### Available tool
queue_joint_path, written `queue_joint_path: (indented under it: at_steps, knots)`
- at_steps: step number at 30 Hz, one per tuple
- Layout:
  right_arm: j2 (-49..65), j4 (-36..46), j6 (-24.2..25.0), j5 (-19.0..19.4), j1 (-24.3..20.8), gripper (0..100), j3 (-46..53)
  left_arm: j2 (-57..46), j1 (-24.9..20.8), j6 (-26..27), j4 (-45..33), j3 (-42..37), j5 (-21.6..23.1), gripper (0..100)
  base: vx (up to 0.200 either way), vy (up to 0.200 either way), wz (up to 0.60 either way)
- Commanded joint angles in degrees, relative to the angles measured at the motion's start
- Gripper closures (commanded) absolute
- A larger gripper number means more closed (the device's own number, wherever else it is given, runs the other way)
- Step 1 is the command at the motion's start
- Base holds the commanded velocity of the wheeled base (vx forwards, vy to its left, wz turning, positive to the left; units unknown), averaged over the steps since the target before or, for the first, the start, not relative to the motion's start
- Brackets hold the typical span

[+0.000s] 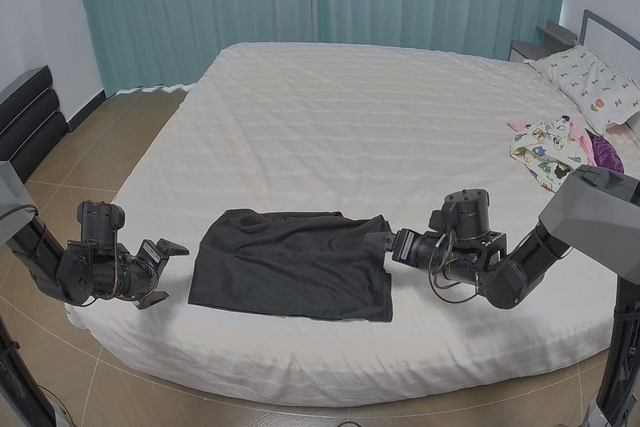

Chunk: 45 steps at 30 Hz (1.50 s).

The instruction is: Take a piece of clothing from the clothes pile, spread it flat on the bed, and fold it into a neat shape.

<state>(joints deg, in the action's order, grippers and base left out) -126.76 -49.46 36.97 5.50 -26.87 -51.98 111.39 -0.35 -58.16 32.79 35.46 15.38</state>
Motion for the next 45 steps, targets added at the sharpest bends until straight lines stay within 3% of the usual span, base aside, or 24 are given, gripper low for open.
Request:
queue_joint_path:
  at_steps: [1, 12, 22, 23, 27, 45]
  knots:
    - [-5.08, 5.86, 3.19, -1.72, 0.06, 0, -11.56, -0.12, -0.35, -0.64, 0.08, 0.05, 0.00, 0, 0.000, 0.000, 0.00]
    - [-12.55, 12.98, 4.25, -4.71, -0.38, 0, -24.57, -0.03, -0.44, -0.81, 0.08, 0.05, 0.08, 0, 0.000, 0.000, 0.00]
    - [-15.45, 13.51, 4.16, -6.38, -0.20, 0, -29.05, -0.03, -0.44, -0.90, 0.08, -0.22, 0.08, 0, 0.000, 0.000, 0.00]
    - [-15.54, 13.51, 4.16, -6.46, -0.20, 100, -29.32, -0.03, -0.44, -0.90, 0.08, -0.22, 0.08, 0, 0.000, 0.000, 0.00]
    - [-16.42, 13.60, 4.07, -9.63, 0.24, 100, -31.69, 0.06, -0.44, -0.90, 0.08, -0.31, 0.08, 0, 0.000, 0.000, 0.00]
    - [-16.24, 12.98, 5.30, -13.76, 3.05, 100, -31.34, -0.03, -0.44, -0.90, -0.01, -0.39, 0.08, 0, 0.000, 0.000, 0.00]
